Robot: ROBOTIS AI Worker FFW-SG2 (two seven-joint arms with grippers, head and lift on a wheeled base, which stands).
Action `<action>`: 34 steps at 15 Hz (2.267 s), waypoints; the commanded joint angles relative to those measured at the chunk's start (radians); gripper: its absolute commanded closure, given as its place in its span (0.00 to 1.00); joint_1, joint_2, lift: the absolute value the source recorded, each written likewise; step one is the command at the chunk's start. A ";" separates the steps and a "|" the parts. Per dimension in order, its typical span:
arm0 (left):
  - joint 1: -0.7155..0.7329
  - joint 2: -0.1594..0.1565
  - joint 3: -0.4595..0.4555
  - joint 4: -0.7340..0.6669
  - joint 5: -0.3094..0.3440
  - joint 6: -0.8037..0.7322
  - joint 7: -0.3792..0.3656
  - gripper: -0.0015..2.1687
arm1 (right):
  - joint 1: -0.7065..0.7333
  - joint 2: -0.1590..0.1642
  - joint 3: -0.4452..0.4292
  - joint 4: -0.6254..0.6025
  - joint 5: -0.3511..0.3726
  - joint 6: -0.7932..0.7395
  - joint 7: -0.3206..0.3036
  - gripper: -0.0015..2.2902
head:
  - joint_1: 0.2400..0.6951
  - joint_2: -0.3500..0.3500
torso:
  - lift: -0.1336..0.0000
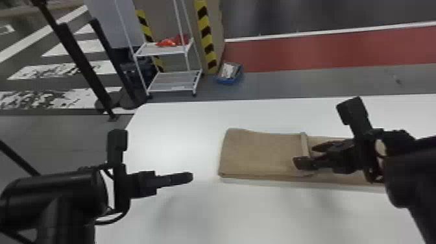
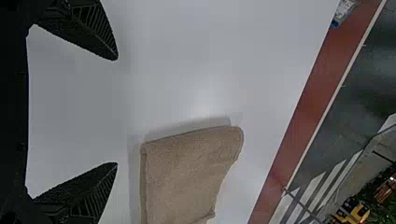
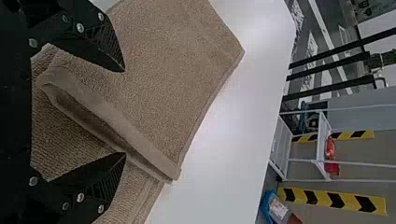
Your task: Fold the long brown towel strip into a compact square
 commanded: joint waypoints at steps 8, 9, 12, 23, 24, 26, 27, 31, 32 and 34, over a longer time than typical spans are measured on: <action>0.002 0.006 -0.004 0.005 -0.003 -0.004 -0.008 0.04 | -0.029 0.001 0.000 0.057 0.022 -0.029 -0.012 0.17 | 1.00 0.86 | 0.07; 0.002 0.011 -0.004 0.007 -0.003 -0.004 -0.011 0.04 | -0.032 0.001 0.003 0.060 0.023 -0.032 -0.013 0.18 | 1.00 0.85 | 0.07; 0.005 0.015 -0.004 0.010 -0.003 -0.004 -0.016 0.04 | -0.035 0.001 0.013 0.069 0.028 -0.035 -0.023 0.21 | 1.00 0.86 | 0.07; 0.022 0.023 0.004 0.019 -0.003 -0.028 -0.022 0.04 | -0.038 0.001 0.013 0.069 0.022 -0.050 -0.027 0.26 | 1.00 0.87 | 0.07; 0.024 0.024 0.004 0.019 -0.003 -0.028 -0.022 0.04 | -0.040 0.001 0.011 0.064 0.020 -0.044 -0.027 0.26 | 1.00 0.87 | 0.07; 0.027 0.023 0.002 0.019 -0.003 -0.031 -0.022 0.04 | -0.040 0.001 0.013 0.064 0.020 -0.044 -0.027 0.26 | 1.00 0.87 | 0.07; 0.028 0.024 0.004 0.019 -0.003 -0.031 -0.022 0.04 | -0.040 0.001 0.014 0.064 0.026 -0.044 -0.027 0.25 | 1.00 0.87 | 0.07; 0.031 0.026 0.005 0.025 -0.003 -0.043 -0.022 0.04 | -0.034 0.001 0.017 0.064 0.048 -0.044 -0.027 0.16 | 1.00 0.87 | 0.07; 0.031 0.026 0.005 0.027 -0.003 -0.043 -0.022 0.04 | -0.032 0.001 0.016 0.063 0.049 -0.044 -0.027 0.16 | 1.00 0.87 | 0.07; 0.031 0.026 0.005 0.027 -0.003 -0.046 -0.022 0.04 | -0.032 0.001 0.019 0.063 0.054 -0.044 -0.027 0.16 | 1.00 0.87 | 0.07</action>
